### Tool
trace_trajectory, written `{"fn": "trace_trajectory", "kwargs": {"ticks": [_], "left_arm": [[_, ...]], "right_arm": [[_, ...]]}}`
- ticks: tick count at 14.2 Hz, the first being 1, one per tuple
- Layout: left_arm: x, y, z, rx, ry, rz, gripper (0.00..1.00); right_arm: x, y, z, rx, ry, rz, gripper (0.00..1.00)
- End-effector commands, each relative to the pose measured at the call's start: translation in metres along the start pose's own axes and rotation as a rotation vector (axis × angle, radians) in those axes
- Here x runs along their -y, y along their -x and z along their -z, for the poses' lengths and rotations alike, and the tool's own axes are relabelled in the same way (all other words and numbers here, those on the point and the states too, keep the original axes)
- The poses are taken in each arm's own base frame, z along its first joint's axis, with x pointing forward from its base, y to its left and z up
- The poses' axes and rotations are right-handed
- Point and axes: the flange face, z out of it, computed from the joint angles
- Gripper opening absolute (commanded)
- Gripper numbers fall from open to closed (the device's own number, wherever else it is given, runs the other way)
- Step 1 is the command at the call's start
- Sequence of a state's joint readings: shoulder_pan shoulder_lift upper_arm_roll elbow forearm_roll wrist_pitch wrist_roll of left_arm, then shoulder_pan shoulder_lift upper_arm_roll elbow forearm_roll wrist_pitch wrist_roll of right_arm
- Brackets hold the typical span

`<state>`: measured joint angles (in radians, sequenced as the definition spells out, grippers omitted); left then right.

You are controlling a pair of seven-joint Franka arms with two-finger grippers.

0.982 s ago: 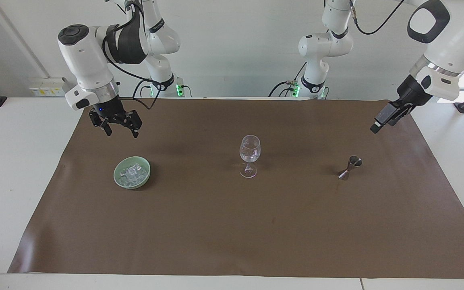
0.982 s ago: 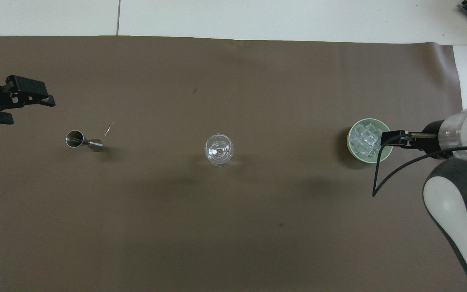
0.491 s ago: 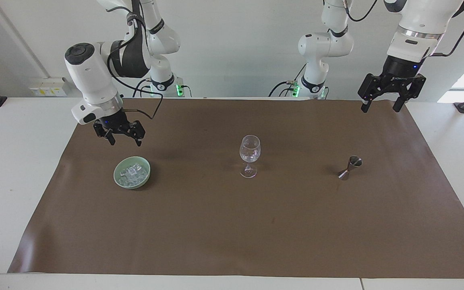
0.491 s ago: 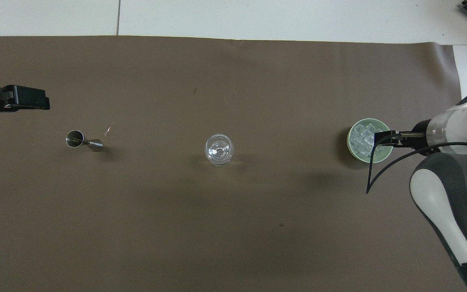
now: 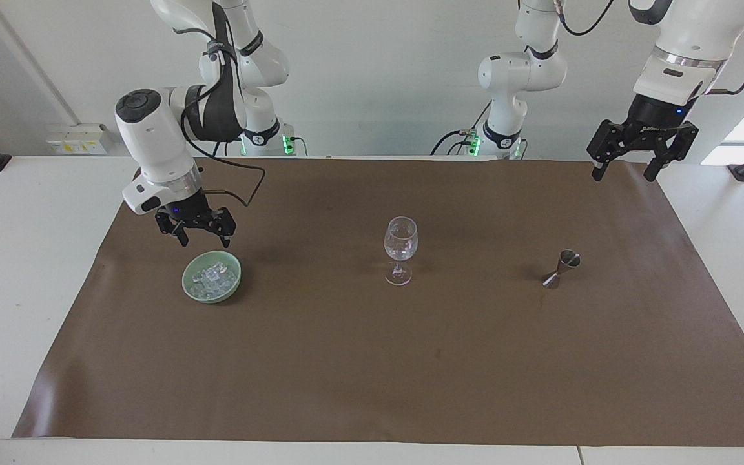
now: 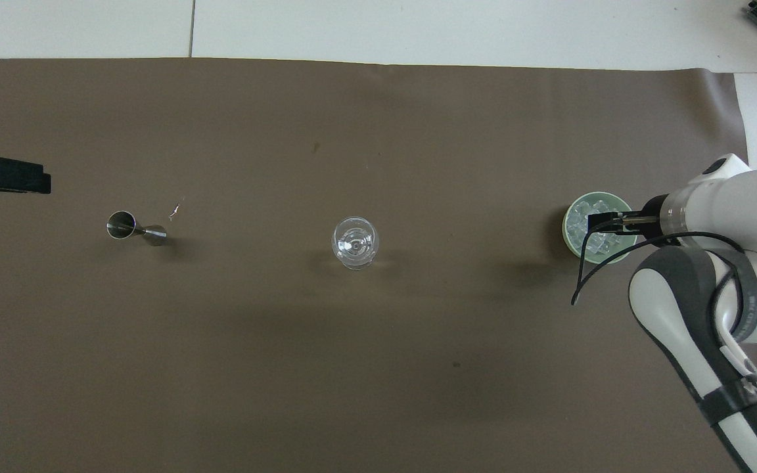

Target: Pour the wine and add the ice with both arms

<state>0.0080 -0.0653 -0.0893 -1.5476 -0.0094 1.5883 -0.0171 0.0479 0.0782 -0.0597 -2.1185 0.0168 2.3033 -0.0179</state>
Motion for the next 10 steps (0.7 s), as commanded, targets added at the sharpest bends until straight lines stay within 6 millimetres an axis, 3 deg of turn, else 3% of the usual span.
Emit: {"fn": "trace_trajectory", "kwargs": {"ticks": [1, 3, 5, 10], "left_arm": [[0.009, 0.008, 0.005, 0.055, -0.016, -0.005, 1.0], [0.009, 0.008, 0.004, 0.057, -0.013, -0.008, 1.0], [0.009, 0.012, 0.003, 0.063, -0.018, 0.024, 1.0], [0.019, 0.015, -0.003, 0.06, -0.022, 0.026, 1.0]], "right_arm": [[-0.003, -0.002, -0.019, -0.003, -0.002, 0.019, 1.0], [-0.01, -0.002, -0.028, 0.004, 0.006, 0.02, 0.96], [-0.011, 0.002, -0.035, 0.015, 0.008, 0.016, 0.84], [-0.013, 0.003, -0.052, 0.005, 0.011, 0.01, 0.8]]}}
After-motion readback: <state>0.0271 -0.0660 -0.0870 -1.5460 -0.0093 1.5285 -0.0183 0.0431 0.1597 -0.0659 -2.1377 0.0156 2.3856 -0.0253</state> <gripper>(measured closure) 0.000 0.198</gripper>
